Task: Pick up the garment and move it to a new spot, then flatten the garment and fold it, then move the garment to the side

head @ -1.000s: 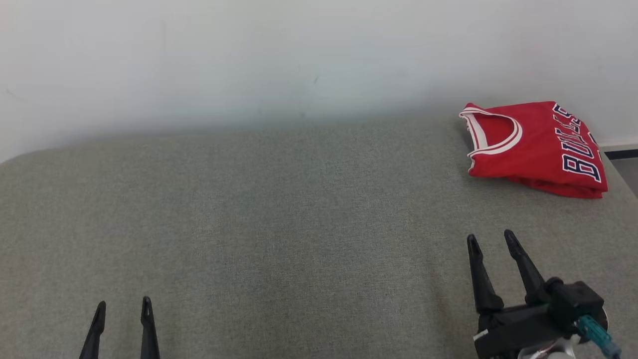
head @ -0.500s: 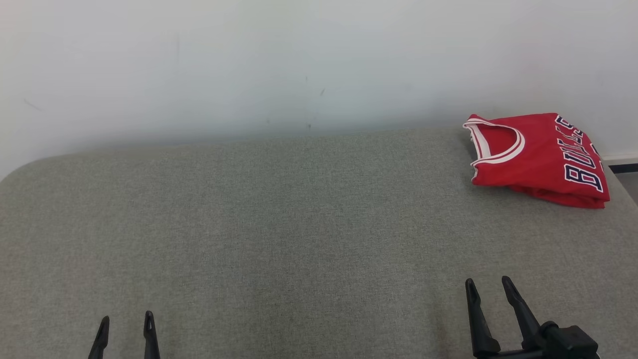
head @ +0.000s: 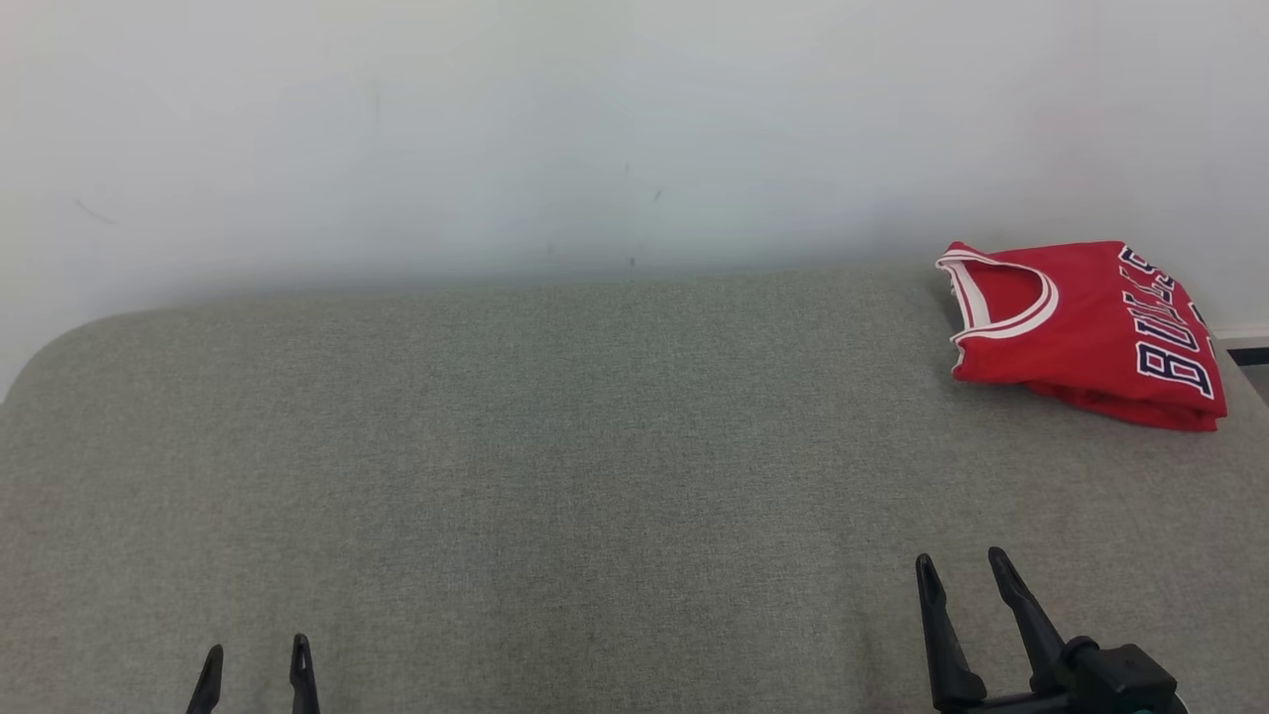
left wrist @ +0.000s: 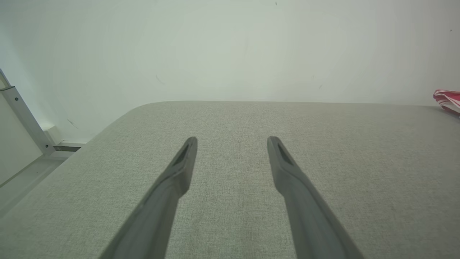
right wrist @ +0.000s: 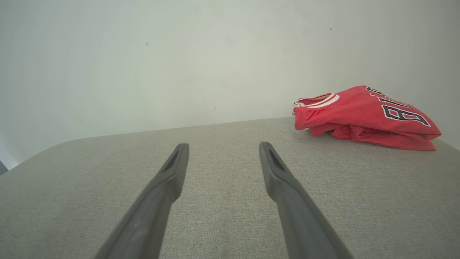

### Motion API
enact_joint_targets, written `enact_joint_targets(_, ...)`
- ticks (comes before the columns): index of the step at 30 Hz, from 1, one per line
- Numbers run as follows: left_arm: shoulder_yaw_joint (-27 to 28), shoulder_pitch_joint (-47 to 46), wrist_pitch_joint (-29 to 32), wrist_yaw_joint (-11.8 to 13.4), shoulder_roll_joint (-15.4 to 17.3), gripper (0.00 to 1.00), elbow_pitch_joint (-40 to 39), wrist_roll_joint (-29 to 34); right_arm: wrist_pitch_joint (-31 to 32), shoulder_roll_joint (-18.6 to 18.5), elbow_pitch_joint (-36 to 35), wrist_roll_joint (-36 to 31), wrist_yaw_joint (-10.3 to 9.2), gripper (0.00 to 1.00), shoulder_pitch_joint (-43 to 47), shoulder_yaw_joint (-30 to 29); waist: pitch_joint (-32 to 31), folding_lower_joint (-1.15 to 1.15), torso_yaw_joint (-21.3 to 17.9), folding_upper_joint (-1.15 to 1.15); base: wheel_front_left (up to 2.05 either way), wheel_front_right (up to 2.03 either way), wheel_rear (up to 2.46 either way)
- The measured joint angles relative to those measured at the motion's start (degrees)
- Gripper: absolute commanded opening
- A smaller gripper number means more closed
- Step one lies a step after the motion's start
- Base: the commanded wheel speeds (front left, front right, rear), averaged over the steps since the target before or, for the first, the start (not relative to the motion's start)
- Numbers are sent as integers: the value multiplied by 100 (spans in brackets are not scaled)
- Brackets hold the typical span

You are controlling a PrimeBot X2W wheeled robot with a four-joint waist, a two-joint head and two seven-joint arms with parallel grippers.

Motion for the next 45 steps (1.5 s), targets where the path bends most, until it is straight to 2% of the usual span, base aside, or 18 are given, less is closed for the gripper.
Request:
enact_joint_targets(15,-33,2,0,-53,24,100,-25,-44,0,-2,49,9,0,100,7,1,29,1,2,0,0,0,0)
enact_joint_targets(16,-38,4,0,-54,20,0,-22,-44,-1,3,66,9,1,0,16,2,30,1,4,0,0,0,0)
enact_joint_targets(22,-22,37,99,-49,-41,0,275,-177,56,27,323,137,1,0,140,5,35,0,5,0,0,0,0)
enact_joint_targets(45,-7,-257,669,-111,-59,0,328,-2640,660,115,370,2453,1,0,-118,-208,75,1,27,0,0,0,0)
